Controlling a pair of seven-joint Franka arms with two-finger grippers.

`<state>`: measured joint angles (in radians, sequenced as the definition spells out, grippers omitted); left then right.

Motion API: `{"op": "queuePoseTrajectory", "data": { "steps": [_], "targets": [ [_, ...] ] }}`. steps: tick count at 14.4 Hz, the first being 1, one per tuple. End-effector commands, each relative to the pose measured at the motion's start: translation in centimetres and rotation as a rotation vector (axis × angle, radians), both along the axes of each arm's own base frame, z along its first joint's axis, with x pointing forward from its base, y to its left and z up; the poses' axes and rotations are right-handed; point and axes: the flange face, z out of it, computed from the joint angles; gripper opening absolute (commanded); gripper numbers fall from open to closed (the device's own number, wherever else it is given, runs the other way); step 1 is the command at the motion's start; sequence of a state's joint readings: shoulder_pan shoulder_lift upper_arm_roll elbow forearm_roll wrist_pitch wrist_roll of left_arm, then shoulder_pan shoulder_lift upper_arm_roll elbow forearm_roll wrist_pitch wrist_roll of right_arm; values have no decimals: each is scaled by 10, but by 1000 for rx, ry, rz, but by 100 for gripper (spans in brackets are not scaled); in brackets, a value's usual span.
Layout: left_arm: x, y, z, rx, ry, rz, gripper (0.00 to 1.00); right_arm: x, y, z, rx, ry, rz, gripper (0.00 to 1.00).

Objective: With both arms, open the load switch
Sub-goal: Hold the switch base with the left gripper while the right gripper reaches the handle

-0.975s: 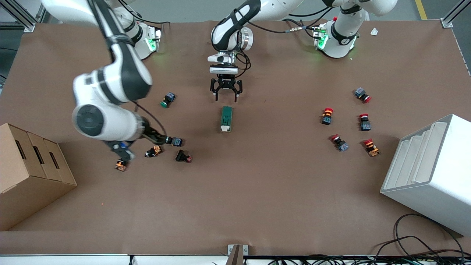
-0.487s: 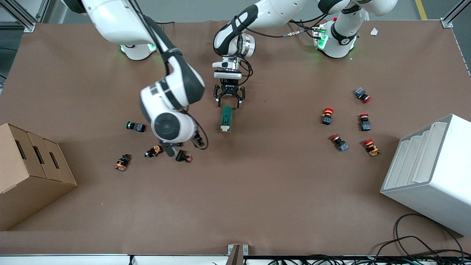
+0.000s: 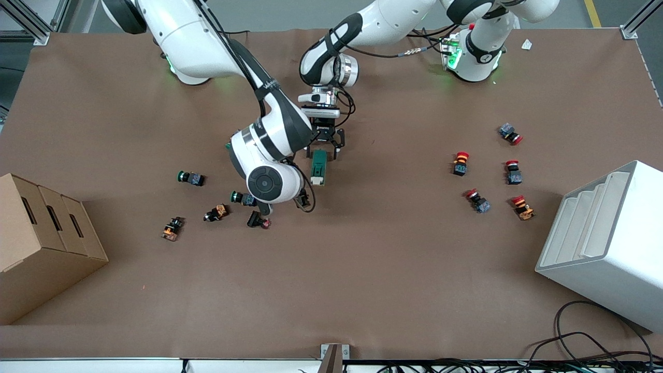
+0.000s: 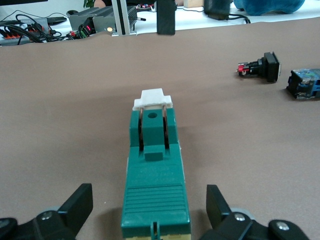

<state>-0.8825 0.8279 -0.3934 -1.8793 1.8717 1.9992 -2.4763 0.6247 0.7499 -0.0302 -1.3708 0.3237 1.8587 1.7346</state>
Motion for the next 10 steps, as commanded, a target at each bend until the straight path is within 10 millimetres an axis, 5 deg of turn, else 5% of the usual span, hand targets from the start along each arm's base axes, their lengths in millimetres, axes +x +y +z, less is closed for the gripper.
{"op": "queuePoseTrajectory", "data": {
  "steps": [1, 10],
  "targets": [
    [3, -4, -3, -10, -14, -5, 100, -9, 19, -19, -18, 11, -46, 100],
    [1, -4, -7, 0, -14, -12, 100, -46, 38, -53, -94, 72, -59, 100]
  ]
}}
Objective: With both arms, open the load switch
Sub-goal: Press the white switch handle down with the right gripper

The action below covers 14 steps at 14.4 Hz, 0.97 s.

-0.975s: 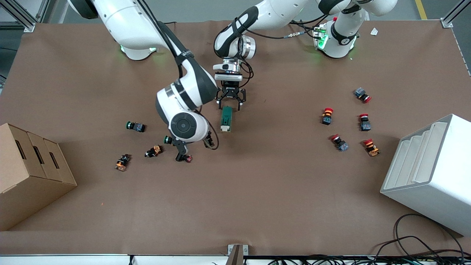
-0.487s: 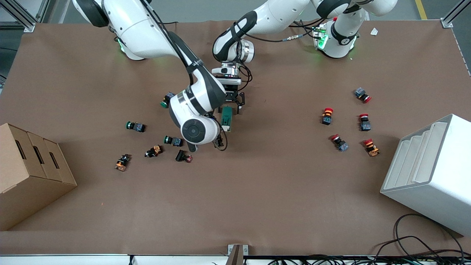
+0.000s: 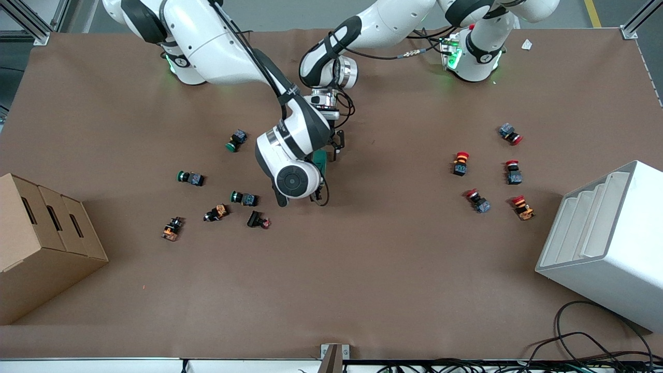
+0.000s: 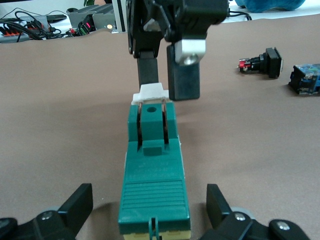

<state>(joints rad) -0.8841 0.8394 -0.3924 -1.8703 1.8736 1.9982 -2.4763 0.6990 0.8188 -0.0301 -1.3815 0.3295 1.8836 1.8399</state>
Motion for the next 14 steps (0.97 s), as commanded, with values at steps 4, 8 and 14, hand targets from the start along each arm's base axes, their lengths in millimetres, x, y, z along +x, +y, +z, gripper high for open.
{"op": "queuePoseTrajectory", "data": {
  "steps": [4, 8, 14],
  "targets": [
    [3, -6, -1, -8, -16, -11, 100, -21, 7, 3, -47, 63, -6, 100],
    [5, -5, -1, -7, -17, -7, 100, -18, 1, 13, -42, 76, 8, 100],
    [6, -4, -4, -4, -17, -7, 100, -16, -5, 23, -42, 101, 14, 100]
  ]
}}
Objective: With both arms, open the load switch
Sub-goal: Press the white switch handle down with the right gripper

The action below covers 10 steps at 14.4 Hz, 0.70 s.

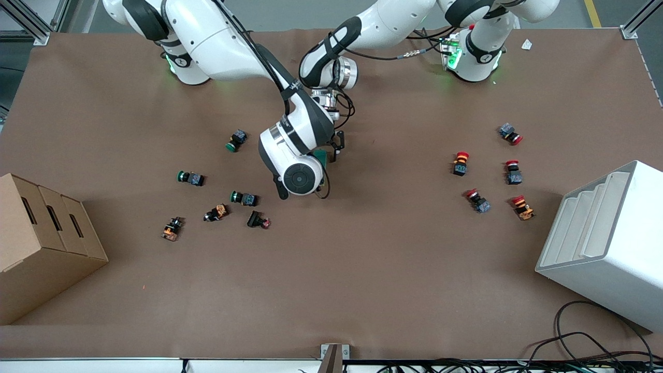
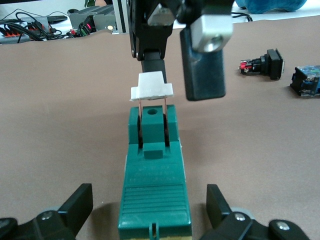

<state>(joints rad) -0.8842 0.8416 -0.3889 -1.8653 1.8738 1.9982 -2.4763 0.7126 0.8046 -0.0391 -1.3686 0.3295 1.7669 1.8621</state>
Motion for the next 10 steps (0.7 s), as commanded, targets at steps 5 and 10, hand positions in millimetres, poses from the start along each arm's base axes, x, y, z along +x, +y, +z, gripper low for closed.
{"op": "queuePoseTrajectory", "data": {
  "steps": [5, 10],
  "targets": [
    [6, -1, -5, 1, -20, -6, 100, -6, -5, 22, 12, 43, 7, 100],
    [5, -2, -6, -1, -19, -7, 100, -15, 2, 31, 24, 70, 11, 100]
  ]
}}
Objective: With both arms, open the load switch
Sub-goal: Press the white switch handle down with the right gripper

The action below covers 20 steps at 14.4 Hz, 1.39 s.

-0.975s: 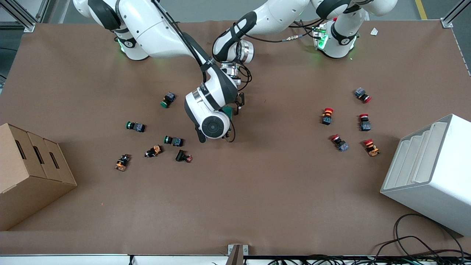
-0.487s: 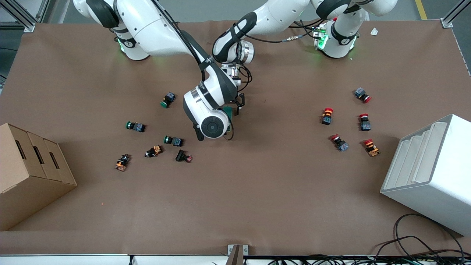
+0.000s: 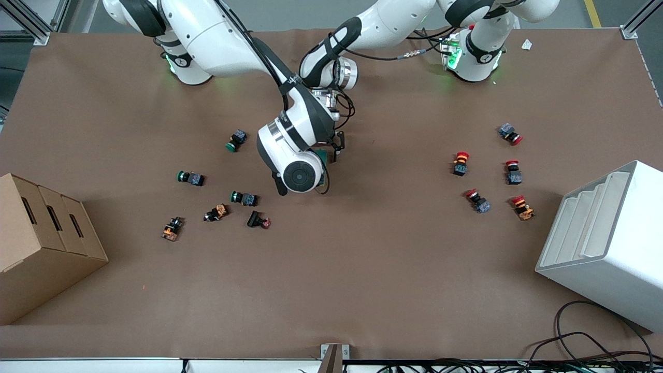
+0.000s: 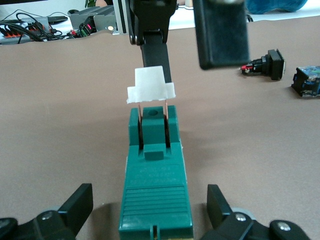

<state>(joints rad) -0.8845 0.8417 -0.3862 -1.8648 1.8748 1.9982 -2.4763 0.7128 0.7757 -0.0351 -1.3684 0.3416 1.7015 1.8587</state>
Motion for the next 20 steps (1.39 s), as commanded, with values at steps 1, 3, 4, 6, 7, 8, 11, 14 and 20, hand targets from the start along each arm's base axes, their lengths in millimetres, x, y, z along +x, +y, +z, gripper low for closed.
{"op": "queuePoseTrajectory", "data": {
  "steps": [1, 3, 4, 6, 7, 8, 11, 14, 20],
  "targets": [
    [3, -2, -7, 1, -14, -8, 100, -9, 1, 16, 26, 34, -4, 100],
    [3, -2, -7, 1, -14, -8, 100, -15, 5, 14, 22, 44, 7, 100],
    [4, -1, -8, 2, -16, -7, 100, -17, 7, 13, 22, 49, 11, 100],
    [3, -2, -7, 0, -15, -7, 100, -23, 10, 7, 18, 61, 17, 100],
    [3, -2, -7, 0, -15, -7, 100, -27, 13, 4, 16, 65, 24, 100],
    [3, -2, -7, 0, -15, -7, 100, -32, 16, 1, 13, 67, 31, 100],
    [3, -1, -8, 0, -14, -7, 100, -45, 20, -11, -2, 81, 50, 100],
    [3, -1, -8, 0, -14, -7, 100, -56, 23, -21, -14, 87, 61, 100],
    [5, -3, -3, 0, -18, -7, 100, -43, 8, -11, 0, 80, 86, 100]
  ]
}}
